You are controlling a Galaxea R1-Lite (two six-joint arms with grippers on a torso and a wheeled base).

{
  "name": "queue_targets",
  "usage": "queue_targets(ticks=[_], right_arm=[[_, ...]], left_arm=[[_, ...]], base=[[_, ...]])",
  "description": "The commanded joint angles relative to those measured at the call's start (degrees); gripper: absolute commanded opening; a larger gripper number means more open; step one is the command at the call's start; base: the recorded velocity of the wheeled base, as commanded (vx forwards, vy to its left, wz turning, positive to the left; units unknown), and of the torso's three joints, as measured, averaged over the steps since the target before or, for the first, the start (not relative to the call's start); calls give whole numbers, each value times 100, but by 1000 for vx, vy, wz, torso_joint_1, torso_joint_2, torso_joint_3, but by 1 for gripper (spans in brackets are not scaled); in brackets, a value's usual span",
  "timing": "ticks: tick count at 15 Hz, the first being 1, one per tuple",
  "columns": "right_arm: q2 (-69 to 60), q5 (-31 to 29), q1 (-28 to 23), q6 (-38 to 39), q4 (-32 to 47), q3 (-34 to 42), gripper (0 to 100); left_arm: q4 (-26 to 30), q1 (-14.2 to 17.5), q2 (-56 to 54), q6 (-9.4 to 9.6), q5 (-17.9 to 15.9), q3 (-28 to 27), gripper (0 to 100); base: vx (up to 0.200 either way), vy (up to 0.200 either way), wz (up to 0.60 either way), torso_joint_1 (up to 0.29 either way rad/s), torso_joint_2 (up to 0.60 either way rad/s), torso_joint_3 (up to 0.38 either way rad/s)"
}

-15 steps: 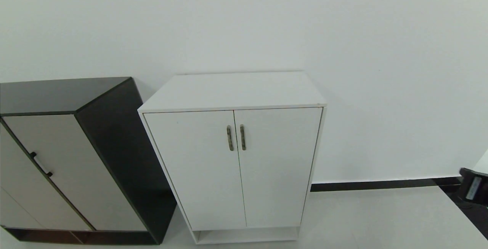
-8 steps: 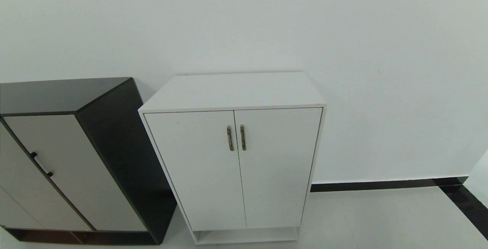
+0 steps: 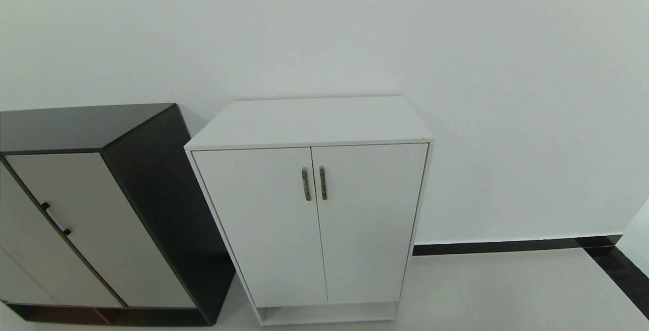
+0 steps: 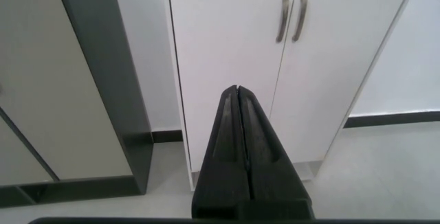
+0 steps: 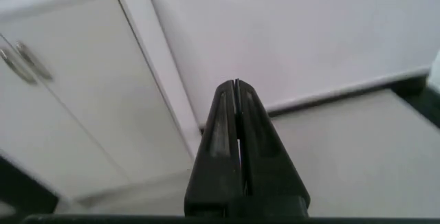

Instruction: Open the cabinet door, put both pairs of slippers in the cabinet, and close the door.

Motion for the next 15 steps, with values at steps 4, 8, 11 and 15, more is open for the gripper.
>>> queue_targets(ticks=[4, 8, 11, 15], right_arm=[[-110, 427, -16, -1000, 199, 298, 0], [-110, 567, -16, -745, 76, 315, 0], [-110, 567, -16, -745, 76, 315, 0], [-110, 567, -16, -737, 76, 315, 0]], left_arm=[[0, 1, -1, -2, 1, 0, 0], [-9, 1, -1, 7, 9, 0, 0], [-9, 1, -1, 24, 18, 0, 0], [-9, 1, -1, 24, 18, 0, 0]], base=[[0, 0, 0, 0, 0, 0], [0, 0, 0, 0, 0, 0], [0, 0, 0, 0, 0, 0], [0, 0, 0, 0, 0, 0]])
